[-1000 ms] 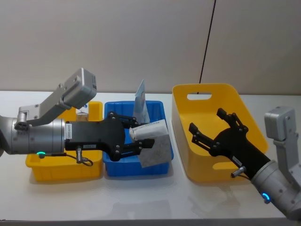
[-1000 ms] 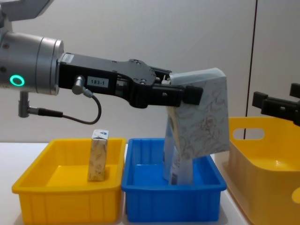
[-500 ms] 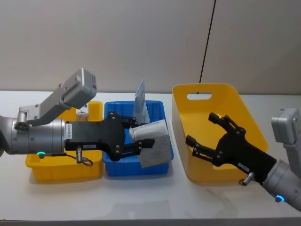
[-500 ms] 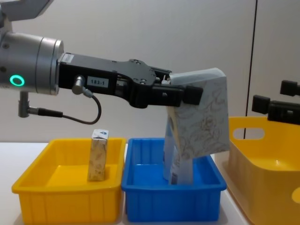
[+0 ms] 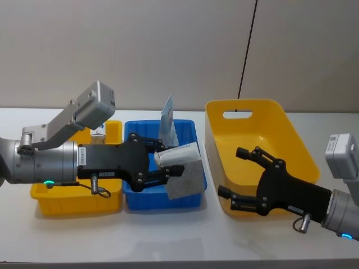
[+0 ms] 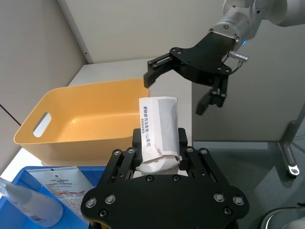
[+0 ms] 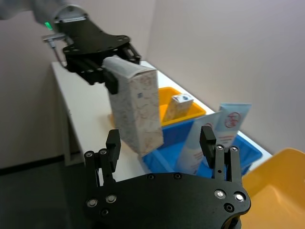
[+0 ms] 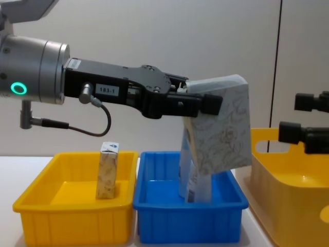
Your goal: Bimanual collaborative sorting of washing and personal care products
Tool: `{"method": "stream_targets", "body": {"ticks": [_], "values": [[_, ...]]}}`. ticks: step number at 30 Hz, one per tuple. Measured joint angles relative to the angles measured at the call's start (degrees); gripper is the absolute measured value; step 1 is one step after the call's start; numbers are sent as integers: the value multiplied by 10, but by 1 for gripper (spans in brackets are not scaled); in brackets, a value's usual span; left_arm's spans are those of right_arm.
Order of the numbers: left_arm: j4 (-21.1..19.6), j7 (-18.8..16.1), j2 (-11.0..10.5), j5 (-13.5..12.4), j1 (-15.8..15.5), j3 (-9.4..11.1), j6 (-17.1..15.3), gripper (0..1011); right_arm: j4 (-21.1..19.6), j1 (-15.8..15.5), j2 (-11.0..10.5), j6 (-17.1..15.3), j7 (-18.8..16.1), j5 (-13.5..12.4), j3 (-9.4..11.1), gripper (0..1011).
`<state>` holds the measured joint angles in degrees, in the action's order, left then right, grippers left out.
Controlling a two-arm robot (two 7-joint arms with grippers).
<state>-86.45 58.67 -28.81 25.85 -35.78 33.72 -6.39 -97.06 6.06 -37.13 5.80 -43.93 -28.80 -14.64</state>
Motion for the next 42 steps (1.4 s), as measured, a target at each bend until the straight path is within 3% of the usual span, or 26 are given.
{"method": "stream_targets", "body": {"ticks": [5,11,42], "values": [[0,0,0,0,0,0,0,360,15,23,-9,10,-42,-2,-16,1002],[0,0,0,0,0,0,0,360,36,53,-4,19,-65,3,-35,1002],[0,0,0,0,0,0,0,360,117,150,47,22,-80,48,-113,1002]]}}
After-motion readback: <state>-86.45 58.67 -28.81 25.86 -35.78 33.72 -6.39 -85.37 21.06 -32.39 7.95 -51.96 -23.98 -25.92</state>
